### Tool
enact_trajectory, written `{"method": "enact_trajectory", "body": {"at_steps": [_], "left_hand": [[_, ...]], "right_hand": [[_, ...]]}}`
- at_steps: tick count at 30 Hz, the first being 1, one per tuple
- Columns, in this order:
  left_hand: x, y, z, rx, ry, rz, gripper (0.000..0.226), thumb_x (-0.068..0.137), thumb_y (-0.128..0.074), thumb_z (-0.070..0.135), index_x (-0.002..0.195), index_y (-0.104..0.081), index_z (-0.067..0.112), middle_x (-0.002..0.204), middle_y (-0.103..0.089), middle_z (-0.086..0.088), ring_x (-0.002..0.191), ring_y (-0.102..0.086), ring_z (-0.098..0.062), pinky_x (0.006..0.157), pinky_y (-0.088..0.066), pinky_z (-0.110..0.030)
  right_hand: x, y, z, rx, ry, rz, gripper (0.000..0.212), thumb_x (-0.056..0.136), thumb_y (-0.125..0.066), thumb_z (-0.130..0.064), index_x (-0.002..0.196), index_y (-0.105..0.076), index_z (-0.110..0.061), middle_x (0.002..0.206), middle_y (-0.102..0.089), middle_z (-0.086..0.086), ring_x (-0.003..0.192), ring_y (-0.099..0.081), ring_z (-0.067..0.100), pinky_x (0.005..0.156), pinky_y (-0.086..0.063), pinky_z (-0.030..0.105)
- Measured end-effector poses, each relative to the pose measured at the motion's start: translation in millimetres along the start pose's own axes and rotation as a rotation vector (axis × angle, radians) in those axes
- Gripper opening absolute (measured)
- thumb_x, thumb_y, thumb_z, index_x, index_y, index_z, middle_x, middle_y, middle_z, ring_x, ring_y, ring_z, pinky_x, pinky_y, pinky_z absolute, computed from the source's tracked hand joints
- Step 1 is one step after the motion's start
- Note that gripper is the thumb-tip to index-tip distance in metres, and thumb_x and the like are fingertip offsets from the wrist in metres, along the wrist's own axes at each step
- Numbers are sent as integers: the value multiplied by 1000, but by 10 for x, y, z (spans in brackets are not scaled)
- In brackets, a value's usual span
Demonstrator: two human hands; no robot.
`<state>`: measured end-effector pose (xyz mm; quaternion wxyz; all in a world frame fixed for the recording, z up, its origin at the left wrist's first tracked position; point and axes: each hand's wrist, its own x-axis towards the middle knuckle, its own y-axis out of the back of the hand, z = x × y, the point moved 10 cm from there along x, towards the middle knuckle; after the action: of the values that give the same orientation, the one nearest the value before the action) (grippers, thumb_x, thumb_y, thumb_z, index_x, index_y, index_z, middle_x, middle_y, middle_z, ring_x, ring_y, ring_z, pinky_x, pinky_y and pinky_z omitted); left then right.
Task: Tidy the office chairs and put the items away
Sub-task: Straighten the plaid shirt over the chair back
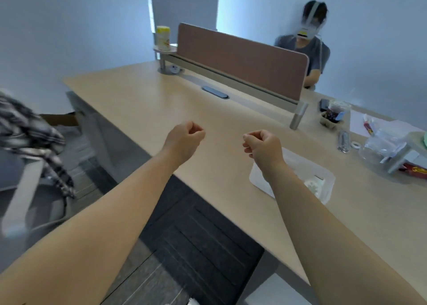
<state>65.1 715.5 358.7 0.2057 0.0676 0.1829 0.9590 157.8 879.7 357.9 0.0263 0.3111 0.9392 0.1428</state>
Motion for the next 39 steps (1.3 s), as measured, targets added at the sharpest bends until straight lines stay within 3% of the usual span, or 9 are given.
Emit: {"method": "enact_trajectory", "body": {"at_steps": [4, 7, 9, 13, 18, 22, 29, 34, 39], "left_hand": [[-591, 872, -185, 58, 36, 176, 8, 90, -47, 18, 87, -53, 14, 76, -54, 3, 85, -53, -20, 64, -41, -25], [-1096, 1632, -374, 91, 94, 331, 8, 90, -47, 19, 90, -53, 13, 91, -59, -5, 89, -54, -21, 74, -42, -31], [-1450, 2119, -523, 108, 142, 429, 9, 89, -47, 20, 86, -54, 15, 91, -60, -5, 89, -55, -21, 76, -42, -33], [-2130, 2955, -840, 117, 249, 590, 23, 89, -49, 19, 67, -49, 26, 73, -56, 4, 83, -56, -21, 78, -44, -35], [-3072, 3918, -1268, 80, 338, 758, 23, 88, -49, 20, 66, -49, 27, 79, -60, 0, 85, -56, -21, 75, -44, -33], [-3757, 4626, -1575, 111, 396, 788, 20, 89, -48, 22, 70, -50, 27, 94, -61, -5, 88, -56, -20, 80, -43, -32], [-4702, 5798, -2092, 130, 485, 813, 19, 88, -47, 21, 70, -49, 26, 81, -56, 3, 89, -55, -21, 86, -47, -39], [-5007, 6347, -2351, 129, 518, 844, 21, 89, -46, 19, 70, -48, 27, 102, -58, -6, 93, -53, -21, 93, -45, -41], [-5034, 6776, -2706, 110, 554, 839, 19, 89, -46, 20, 71, -47, 26, 86, -55, 2, 94, -53, -20, 92, -45, -38]], "right_hand": [[-406, -751, -329, 20, 43, -168, 21, 88, -51, -16, 67, -50, -19, 68, -55, 1, 65, -50, 15, 62, -41, 26], [-772, -1413, -583, 44, 55, -315, 20, 86, -53, -14, 66, -51, -18, 68, -55, 1, 66, -50, 15, 63, -40, 26], [-1055, -1836, -766, 53, 73, -411, 20, 84, -53, -13, 65, -51, -17, 67, -55, 1, 67, -49, 18, 65, -39, 28], [-1592, -2616, -1062, 47, 122, -547, 21, 84, -53, -14, 64, -52, -16, 64, -55, 2, 64, -49, 17, 64, -40, 29], [-2406, -3684, -1340, -22, 175, -698, 16, 84, -53, -17, 68, -54, -14, 67, -55, 8, 70, -49, 23, 68, -39, 34], [-3101, -4509, -1530, -1, 171, -772, 33, 84, -53, -15, 51, -47, -17, 60, -51, 6, 64, -46, 23, 68, -37, 34], [-4189, -5761, -1653, 20, 100, -845, 26, 86, -54, -17, 60, -52, -18, 62, -55, -2, 58, -50, 11, 72, -43, 33], [-4595, -6376, -1741, -17, 79, -879, 27, 86, -53, -17, 59, -51, -17, 64, -56, 2, 61, -48, 16, 72, -43, 34], [-4713, -6949, -1756, -54, 72, -917, 27, 87, -50, -15, 63, -55, -5, 61, -50, 2, 72, -46, 23, 73, -41, 34]]}}
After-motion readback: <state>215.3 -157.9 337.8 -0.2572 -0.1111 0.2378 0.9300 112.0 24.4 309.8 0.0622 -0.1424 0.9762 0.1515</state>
